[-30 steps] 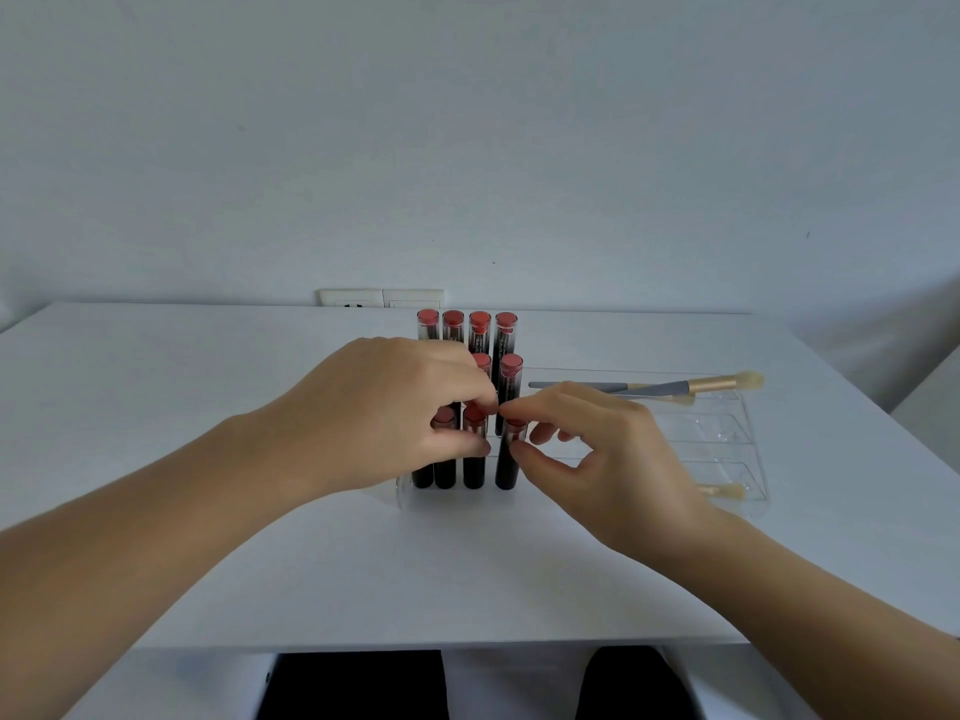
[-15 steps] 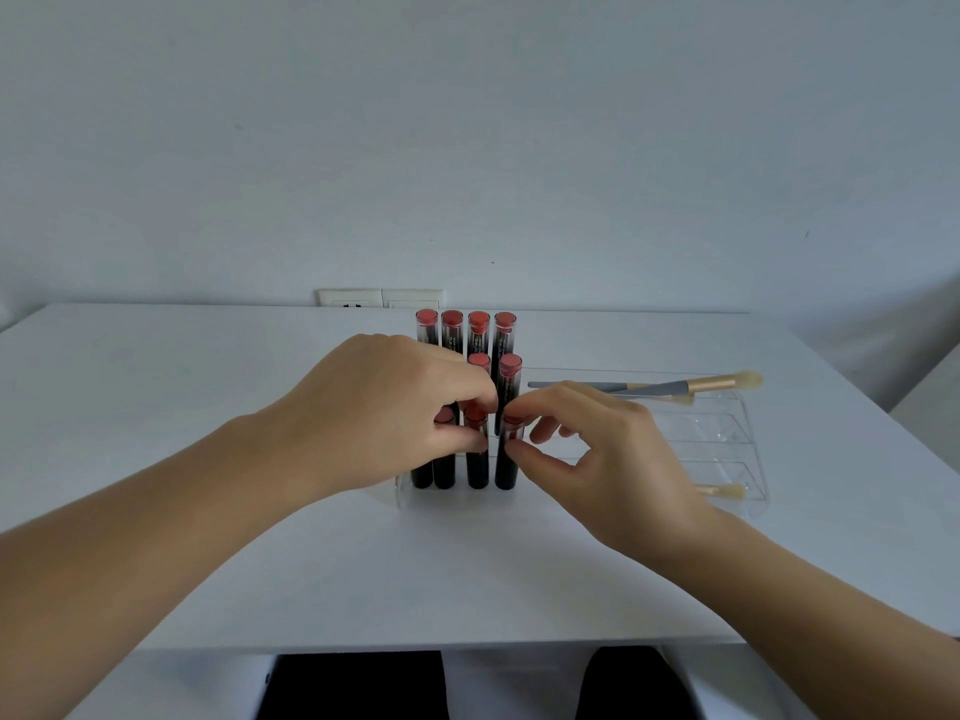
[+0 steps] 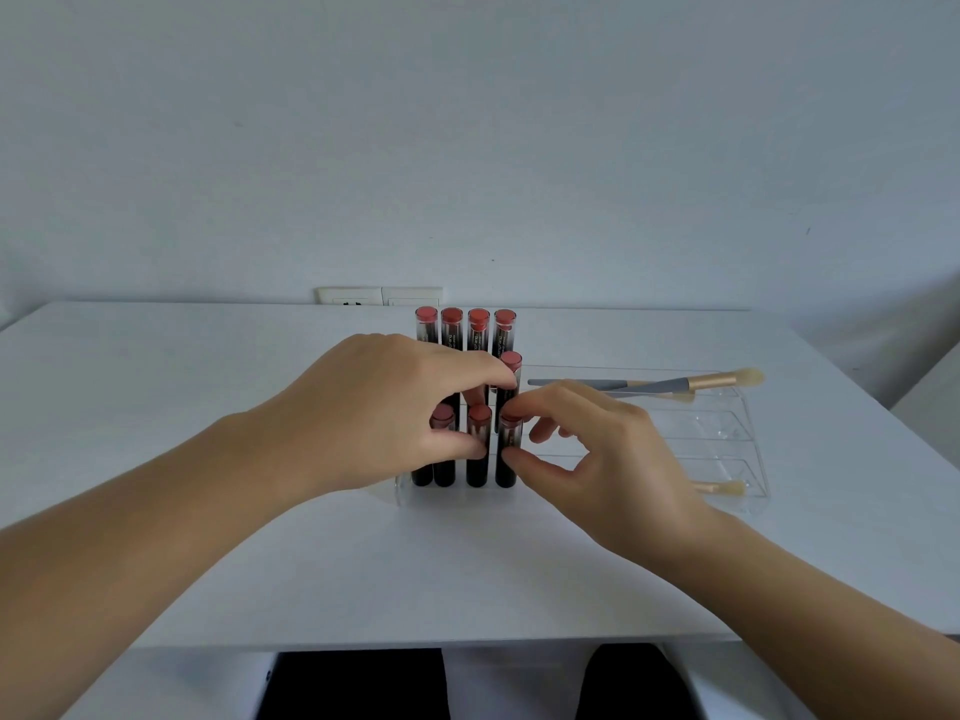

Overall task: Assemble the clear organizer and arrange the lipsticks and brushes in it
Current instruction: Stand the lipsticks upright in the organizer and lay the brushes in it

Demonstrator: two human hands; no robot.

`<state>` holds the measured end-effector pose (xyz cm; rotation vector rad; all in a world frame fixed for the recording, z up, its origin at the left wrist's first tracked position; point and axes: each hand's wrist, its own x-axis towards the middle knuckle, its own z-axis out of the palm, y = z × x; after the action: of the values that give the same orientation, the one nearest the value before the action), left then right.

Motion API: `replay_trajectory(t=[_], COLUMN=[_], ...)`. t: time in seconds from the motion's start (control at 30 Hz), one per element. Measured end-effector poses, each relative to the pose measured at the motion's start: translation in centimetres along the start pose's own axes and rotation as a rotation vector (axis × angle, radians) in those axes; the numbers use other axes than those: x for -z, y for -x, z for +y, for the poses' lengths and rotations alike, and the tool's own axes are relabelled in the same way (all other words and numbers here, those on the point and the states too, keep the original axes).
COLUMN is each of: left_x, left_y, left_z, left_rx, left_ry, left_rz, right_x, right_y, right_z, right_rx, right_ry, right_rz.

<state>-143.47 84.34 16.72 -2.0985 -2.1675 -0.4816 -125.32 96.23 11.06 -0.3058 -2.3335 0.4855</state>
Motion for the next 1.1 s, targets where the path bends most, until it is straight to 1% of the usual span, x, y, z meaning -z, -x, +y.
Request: replay_trajectory(t=[0.17,0.53,0.9,1.1], left_x=[0.5,0.3,0.1,0.0], left_y=[0.9,1.0,0.8,0.8], left_z=[-0.8,-1.9,-1.9,-1.8], left_rx=[-0.011,0.032,0.034,0.001], left_ry=[0.003,-0.027,-0.004,0.021], left_rz=[0.042,-0.030,-0.006,0.017], right_x=[-0.1,-0.3,-0.6,-0.8], right_y=[0.0,0.0,0.1,0.1], right_z=[-0.1,0.2,0.6,0.7], right_rx=[0.008,0.003,0.007,0.010], right_ry=[0.040,0.033,0.016,0.008], right_rz=[-0.006,0.000,0.028,0.046])
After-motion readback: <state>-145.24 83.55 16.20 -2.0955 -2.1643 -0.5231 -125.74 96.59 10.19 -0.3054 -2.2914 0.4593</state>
